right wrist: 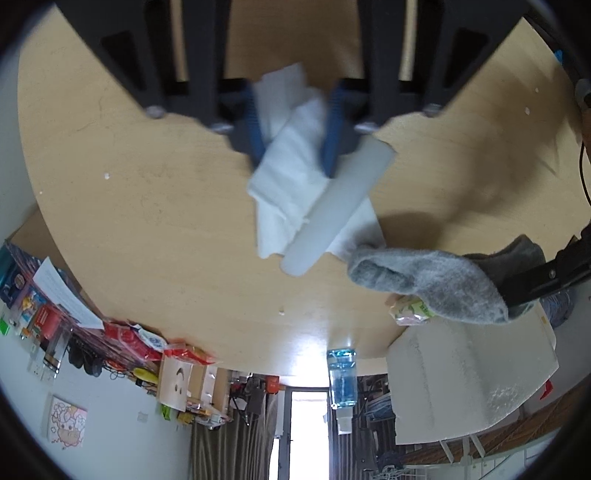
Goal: Organize soft objects
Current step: 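Lift the sock and cloth with both tools and carry them toward the foam box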
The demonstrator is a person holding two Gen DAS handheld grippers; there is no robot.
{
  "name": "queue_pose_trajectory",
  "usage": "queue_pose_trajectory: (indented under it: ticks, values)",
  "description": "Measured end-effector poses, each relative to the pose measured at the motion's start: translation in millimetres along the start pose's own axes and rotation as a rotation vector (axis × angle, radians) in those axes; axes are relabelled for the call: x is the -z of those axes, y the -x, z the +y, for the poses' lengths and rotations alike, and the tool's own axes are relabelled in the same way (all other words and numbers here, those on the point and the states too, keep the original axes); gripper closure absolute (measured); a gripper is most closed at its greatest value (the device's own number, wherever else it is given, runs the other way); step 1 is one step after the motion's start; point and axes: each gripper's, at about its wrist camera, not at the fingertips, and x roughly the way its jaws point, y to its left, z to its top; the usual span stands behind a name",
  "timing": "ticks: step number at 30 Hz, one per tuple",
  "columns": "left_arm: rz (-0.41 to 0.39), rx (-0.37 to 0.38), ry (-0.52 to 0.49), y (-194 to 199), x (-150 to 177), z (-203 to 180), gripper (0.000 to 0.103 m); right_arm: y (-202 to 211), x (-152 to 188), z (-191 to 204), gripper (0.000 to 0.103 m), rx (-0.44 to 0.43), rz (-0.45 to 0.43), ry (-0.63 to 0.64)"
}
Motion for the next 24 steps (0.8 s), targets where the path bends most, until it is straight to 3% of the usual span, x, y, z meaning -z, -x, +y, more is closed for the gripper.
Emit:
queue_pose_trajectory:
  ticks: [1,4,24]
  values:
    - [-0.001,-0.002,0.002,1,0,0,0.092,0,0,-1,0.092,-0.001,0.003,-0.006]
    - [-0.007,-0.008,-0.002,4,0,0,0.092,0,-1,-3,0.095,-0.008,-0.001,-0.012]
    - [-0.120,-0.005,-0.050,52,-19,-18,0.092,79,-8,-13,0.096,0.019,-0.236,-0.070]
